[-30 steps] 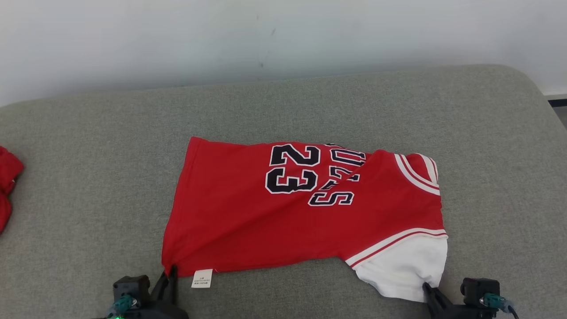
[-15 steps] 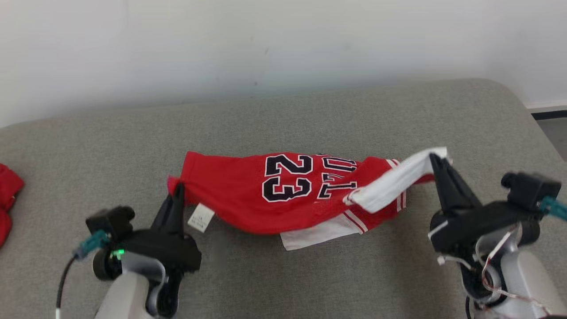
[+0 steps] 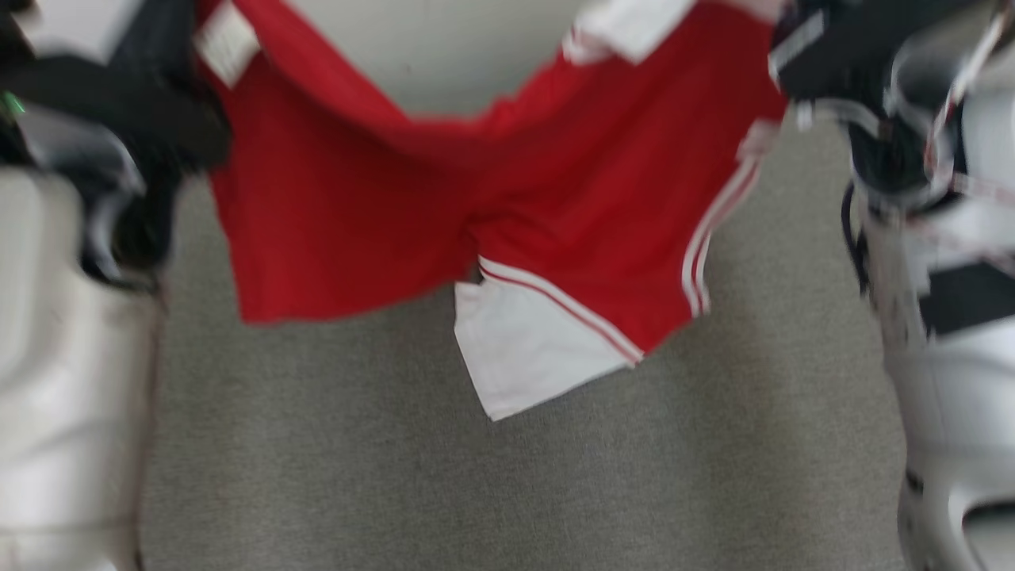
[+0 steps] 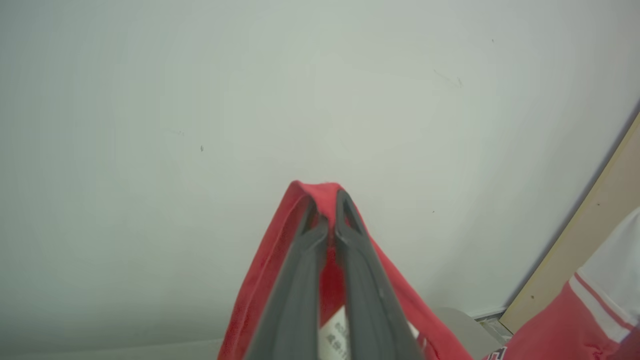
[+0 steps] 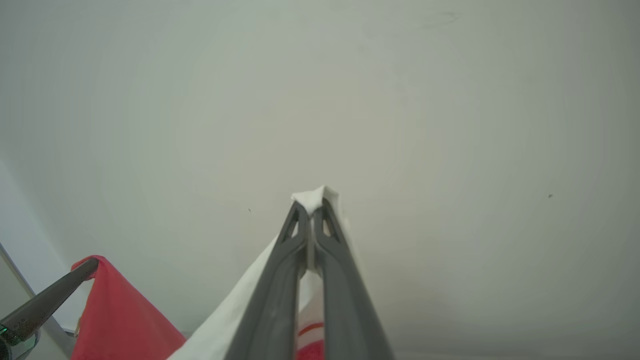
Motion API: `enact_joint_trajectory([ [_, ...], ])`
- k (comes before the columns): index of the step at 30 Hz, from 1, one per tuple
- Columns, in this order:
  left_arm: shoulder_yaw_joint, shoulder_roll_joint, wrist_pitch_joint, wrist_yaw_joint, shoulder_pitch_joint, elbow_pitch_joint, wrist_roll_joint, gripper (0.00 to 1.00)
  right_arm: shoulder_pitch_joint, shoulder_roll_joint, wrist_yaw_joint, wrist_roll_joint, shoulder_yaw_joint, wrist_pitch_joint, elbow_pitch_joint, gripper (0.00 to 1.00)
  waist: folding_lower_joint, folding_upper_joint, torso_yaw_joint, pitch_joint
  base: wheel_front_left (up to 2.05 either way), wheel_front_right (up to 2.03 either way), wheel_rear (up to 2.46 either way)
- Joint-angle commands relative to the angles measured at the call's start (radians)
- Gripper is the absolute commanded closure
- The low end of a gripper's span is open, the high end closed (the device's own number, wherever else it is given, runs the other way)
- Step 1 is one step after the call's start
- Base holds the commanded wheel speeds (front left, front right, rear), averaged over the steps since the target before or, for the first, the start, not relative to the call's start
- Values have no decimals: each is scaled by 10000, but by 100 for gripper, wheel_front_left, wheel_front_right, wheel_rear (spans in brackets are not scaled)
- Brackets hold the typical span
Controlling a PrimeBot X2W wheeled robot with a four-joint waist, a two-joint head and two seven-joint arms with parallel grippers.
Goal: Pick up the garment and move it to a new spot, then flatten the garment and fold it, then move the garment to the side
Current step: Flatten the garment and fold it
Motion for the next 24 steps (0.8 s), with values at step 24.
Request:
enact_joint_trajectory([
  [24, 828, 614, -3135, 261, -6246, 151, 1541, 100, -7646, 139, -17, -2038, -568, -5625, 3041, 100, -1, -1, -430, 6032, 0, 0, 0],
])
